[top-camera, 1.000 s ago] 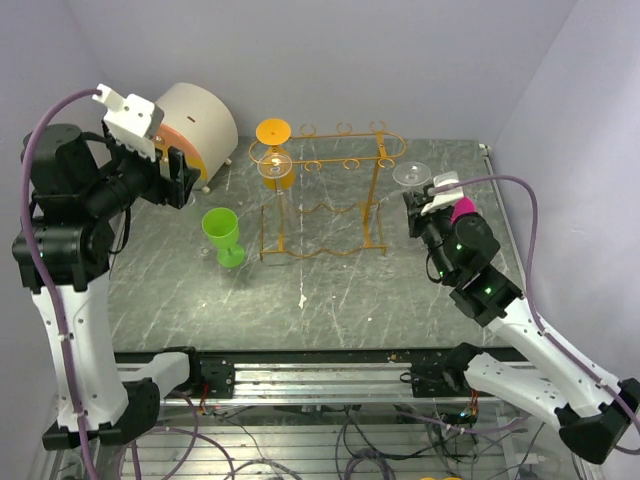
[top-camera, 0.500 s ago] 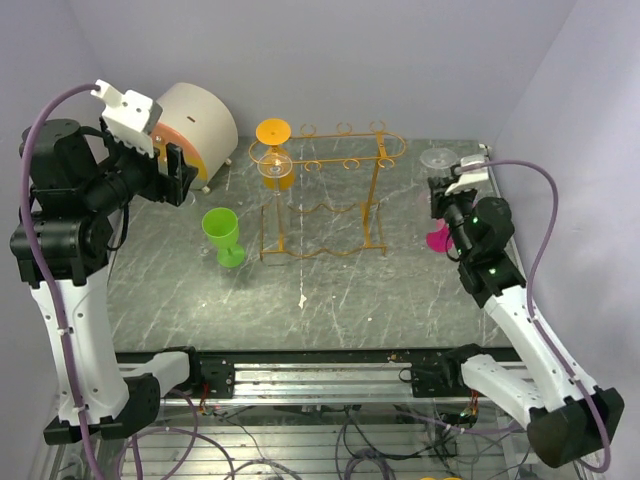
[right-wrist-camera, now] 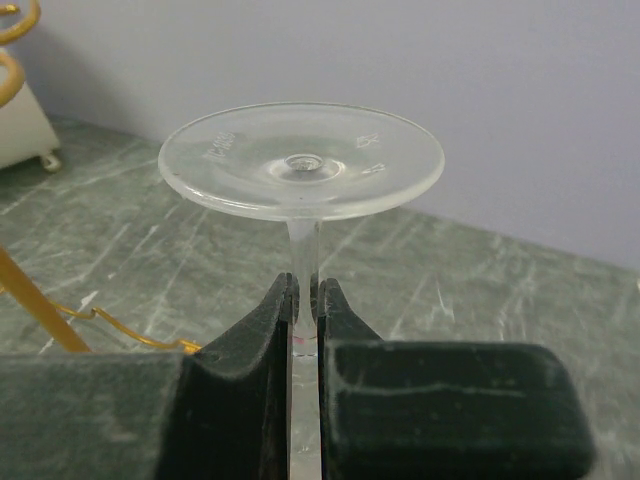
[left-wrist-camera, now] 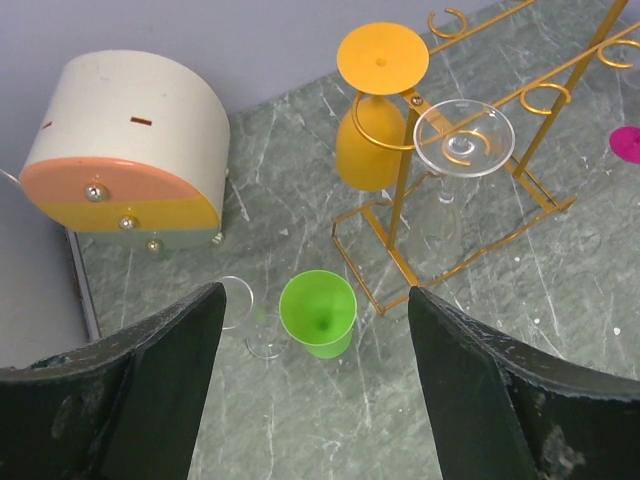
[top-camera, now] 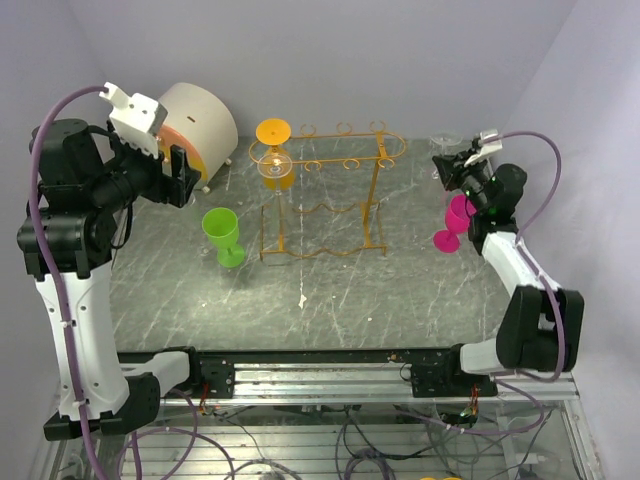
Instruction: Place the wine glass upside down on the wine glass rack
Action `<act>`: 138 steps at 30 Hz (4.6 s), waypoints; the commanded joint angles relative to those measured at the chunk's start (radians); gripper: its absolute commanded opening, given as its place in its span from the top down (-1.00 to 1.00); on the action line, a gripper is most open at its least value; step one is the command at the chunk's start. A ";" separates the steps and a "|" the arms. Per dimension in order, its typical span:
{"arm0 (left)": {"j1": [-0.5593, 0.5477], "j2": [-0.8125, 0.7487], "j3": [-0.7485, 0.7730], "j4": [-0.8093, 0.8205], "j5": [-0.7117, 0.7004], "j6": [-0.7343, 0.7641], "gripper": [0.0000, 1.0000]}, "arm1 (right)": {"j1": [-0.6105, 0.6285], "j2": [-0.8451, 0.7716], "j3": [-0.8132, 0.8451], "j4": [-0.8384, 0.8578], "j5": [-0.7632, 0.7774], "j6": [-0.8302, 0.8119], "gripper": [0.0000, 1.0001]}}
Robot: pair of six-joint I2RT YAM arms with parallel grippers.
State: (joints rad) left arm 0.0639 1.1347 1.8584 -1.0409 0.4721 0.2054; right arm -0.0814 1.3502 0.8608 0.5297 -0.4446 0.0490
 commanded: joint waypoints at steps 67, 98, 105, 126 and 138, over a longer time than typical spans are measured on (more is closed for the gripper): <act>0.174 -0.034 -0.134 0.024 0.177 0.000 -0.78 | 0.114 0.869 0.860 0.881 -0.694 0.557 1.00; 0.175 -0.047 -0.148 0.031 0.181 -0.004 -0.78 | 0.132 0.798 0.785 0.978 -0.824 0.660 1.00; 0.175 -0.050 -0.152 0.034 0.184 -0.003 -0.78 | 0.128 0.773 0.727 1.007 -0.823 0.663 1.00; 0.175 -0.060 -0.173 0.042 0.176 -0.009 -0.78 | 0.116 0.731 0.601 1.062 -0.782 0.644 0.58; 0.171 -0.058 -0.167 0.039 0.172 -0.004 -0.77 | 0.105 0.699 0.548 1.073 -0.764 0.629 0.17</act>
State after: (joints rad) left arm 0.2272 1.0847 1.6894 -1.0245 0.6319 0.2050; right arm 0.0303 2.0945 1.4281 1.5082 -1.2186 0.6956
